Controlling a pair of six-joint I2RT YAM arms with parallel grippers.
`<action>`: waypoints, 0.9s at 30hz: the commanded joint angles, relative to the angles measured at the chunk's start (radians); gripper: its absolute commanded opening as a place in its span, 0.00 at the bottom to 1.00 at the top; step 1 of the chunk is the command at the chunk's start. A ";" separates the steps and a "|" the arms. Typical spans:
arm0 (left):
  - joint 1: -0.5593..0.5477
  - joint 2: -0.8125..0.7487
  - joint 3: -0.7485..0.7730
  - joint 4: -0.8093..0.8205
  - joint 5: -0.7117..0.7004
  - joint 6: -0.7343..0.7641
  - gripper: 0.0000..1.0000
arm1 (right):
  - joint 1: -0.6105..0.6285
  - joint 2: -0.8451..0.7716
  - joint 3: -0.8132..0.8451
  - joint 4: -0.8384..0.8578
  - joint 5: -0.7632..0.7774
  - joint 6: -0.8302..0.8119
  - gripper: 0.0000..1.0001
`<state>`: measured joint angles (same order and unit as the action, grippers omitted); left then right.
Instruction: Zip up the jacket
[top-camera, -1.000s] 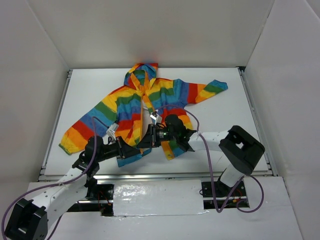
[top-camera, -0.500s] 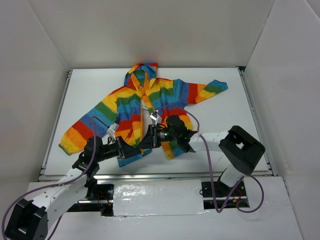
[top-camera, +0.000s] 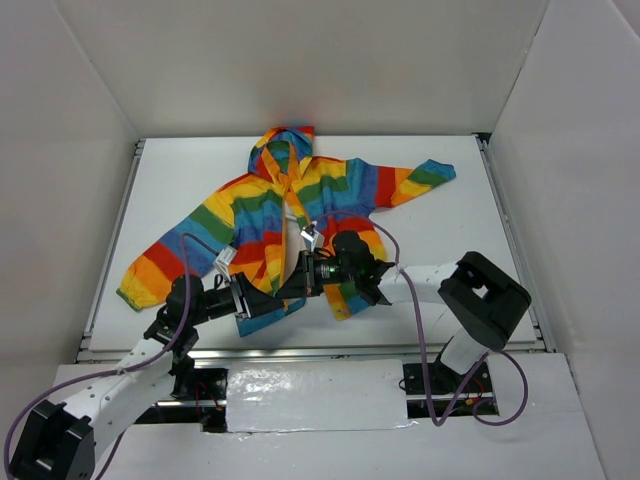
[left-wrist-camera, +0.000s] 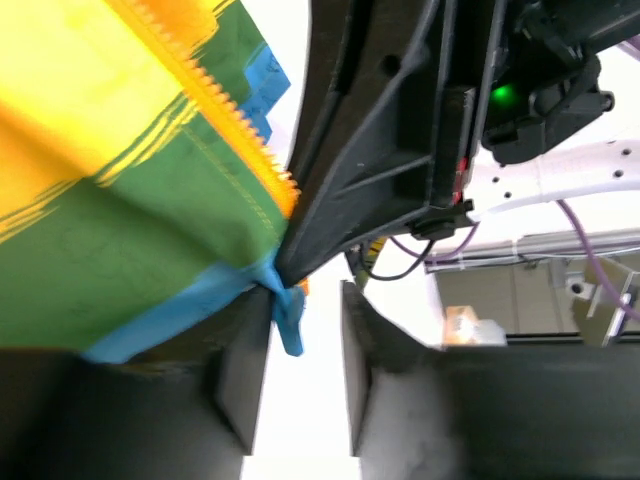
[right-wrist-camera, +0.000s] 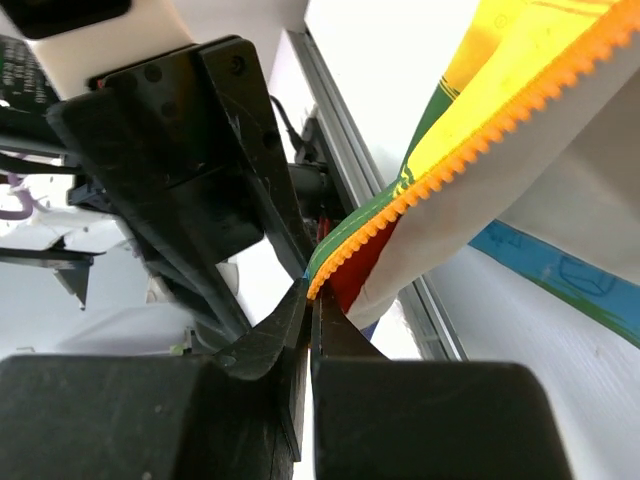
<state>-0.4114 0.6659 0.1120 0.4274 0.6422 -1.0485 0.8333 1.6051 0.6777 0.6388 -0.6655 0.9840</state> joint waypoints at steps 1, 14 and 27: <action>-0.001 -0.006 0.014 0.093 0.010 0.007 0.48 | 0.012 -0.043 0.000 -0.057 -0.014 -0.048 0.00; -0.004 0.067 0.002 0.083 0.019 0.053 0.57 | -0.003 -0.096 0.043 -0.206 0.011 -0.133 0.00; -0.064 0.120 -0.006 0.116 -0.026 0.056 0.60 | -0.016 -0.094 0.059 -0.229 0.021 -0.148 0.00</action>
<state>-0.4599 0.7898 0.1074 0.4686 0.6224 -1.0180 0.8249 1.5452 0.7006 0.4099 -0.6479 0.8597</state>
